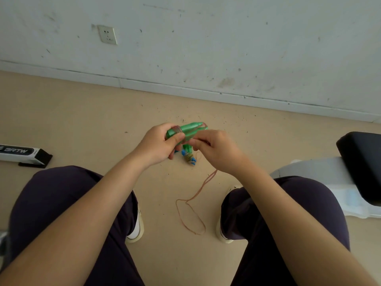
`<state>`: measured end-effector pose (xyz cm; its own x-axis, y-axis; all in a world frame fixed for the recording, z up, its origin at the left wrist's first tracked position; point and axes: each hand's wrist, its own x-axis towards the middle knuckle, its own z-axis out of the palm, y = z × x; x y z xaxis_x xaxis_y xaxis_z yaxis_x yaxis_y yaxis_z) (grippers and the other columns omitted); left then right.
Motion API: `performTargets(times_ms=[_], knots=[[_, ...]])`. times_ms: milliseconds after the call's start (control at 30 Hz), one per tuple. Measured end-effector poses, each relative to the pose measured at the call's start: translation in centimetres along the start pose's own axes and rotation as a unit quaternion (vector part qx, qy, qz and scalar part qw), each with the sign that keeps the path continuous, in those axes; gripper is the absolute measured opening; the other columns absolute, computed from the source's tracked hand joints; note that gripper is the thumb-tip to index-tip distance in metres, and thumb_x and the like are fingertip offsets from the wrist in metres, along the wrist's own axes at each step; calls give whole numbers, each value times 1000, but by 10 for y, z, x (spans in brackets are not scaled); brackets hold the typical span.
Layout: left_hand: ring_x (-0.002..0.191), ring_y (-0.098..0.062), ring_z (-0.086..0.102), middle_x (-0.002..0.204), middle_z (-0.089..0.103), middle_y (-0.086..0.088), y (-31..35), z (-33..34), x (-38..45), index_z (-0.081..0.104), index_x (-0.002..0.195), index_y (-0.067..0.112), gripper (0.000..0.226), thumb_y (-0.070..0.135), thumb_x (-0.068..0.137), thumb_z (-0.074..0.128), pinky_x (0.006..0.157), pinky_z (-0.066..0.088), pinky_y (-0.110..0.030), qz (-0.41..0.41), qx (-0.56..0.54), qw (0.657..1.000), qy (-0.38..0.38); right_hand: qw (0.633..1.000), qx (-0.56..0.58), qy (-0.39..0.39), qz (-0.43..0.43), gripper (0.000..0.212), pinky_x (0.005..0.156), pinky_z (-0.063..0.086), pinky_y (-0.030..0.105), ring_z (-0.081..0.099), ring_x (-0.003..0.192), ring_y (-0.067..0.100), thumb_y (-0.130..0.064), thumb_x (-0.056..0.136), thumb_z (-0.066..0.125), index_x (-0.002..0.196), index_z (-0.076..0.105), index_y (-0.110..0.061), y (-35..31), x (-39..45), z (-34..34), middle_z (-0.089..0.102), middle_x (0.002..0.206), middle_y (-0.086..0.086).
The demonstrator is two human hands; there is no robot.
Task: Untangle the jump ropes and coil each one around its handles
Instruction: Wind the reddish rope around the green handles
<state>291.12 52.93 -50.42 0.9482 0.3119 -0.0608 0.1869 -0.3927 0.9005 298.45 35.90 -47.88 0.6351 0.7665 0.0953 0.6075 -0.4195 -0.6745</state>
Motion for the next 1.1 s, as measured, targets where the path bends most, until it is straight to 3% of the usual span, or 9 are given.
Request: performTargets(times_ms=[100, 167, 333, 567, 667, 767, 933, 1033, 1100], knots=[[52, -20, 58, 71, 66, -4, 0, -3, -3, 63, 94, 24, 7, 20, 99, 60, 62, 58, -38, 0, -2, 997, -77, 998, -31, 55, -19, 14, 59, 34, 16, 47, 63, 4, -22, 88, 70, 80, 73, -12, 9, 1, -2, 54, 70, -8], [52, -19, 53, 71, 63, -6, 2, -5, -5, 65, 93, 19, 8, 18, 99, 59, 57, 57, -35, -10, -21, 992, -121, 997, -15, 77, -6, 13, 58, 34, 15, 48, 63, 4, -24, 79, 80, 76, 74, -13, 9, 1, -7, 54, 71, -8], [53, -15, 45, 76, 61, -9, 8, -9, -11, 66, 96, 14, 10, 18, 100, 58, 58, 53, -31, -12, -50, 968, -245, 997, 30, 55, 35, 27, 59, 40, 25, 48, 64, 9, -31, 68, 87, 70, 71, -9, 3, -1, -12, 61, 72, 5], [56, -13, 48, 72, 64, 10, 12, -15, -15, 63, 102, 21, 11, 12, 101, 57, 59, 52, -32, -9, -40, 948, -315, 995, 76, 4, 71, 48, 53, 33, 22, 36, 55, 8, -31, 59, 93, 69, 47, -18, 4, -2, -12, 44, 61, -10], [57, -15, 50, 73, 63, 6, 13, -15, -16, 63, 104, 25, 12, 19, 95, 67, 56, 49, -30, -19, -49, 946, -319, 987, 134, -27, 81, 52, 54, 34, 28, 36, 57, 12, -27, 61, 92, 69, 41, -19, 5, -2, -11, 43, 63, -6], [58, -16, 51, 75, 62, -3, 9, -11, -16, 65, 97, 35, 17, 34, 85, 77, 55, 46, -31, -7, -37, 952, -305, 982, 156, -68, 86, 47, 48, 32, 17, 34, 50, 4, -24, 69, 88, 66, 42, -16, 4, -2, -9, 40, 54, -14], [56, -13, 51, 71, 62, 2, 8, -7, -14, 64, 85, 42, 20, 25, 89, 74, 57, 45, -31, 21, -29, 966, -255, 971, 205, -68, 101, 34, 46, 35, 14, 40, 47, 2, -26, 75, 83, 68, 53, -11, 6, 0, -12, 46, 51, -16], [59, -12, 53, 69, 63, 10, 6, -3, -15, 63, 100, 30, 16, 22, 90, 73, 56, 45, -31, 21, -32, 976, -216, 966, 230, -55, 109, 29, 50, 44, 21, 50, 52, 5, -27, 78, 82, 74, 57, -12, 8, 2, -11, 55, 57, -14], [60, -13, 55, 70, 64, 10, 4, 0, -14, 61, 106, 26, 21, 22, 90, 73, 55, 45, -31, 23, -51, 983, -174, 958, 264, -45, 106, 24, 68, 58, 39, 62, 68, 14, -26, 79, 82, 81, 61, -14, 11, 2, -9, 64, 73, -5]])
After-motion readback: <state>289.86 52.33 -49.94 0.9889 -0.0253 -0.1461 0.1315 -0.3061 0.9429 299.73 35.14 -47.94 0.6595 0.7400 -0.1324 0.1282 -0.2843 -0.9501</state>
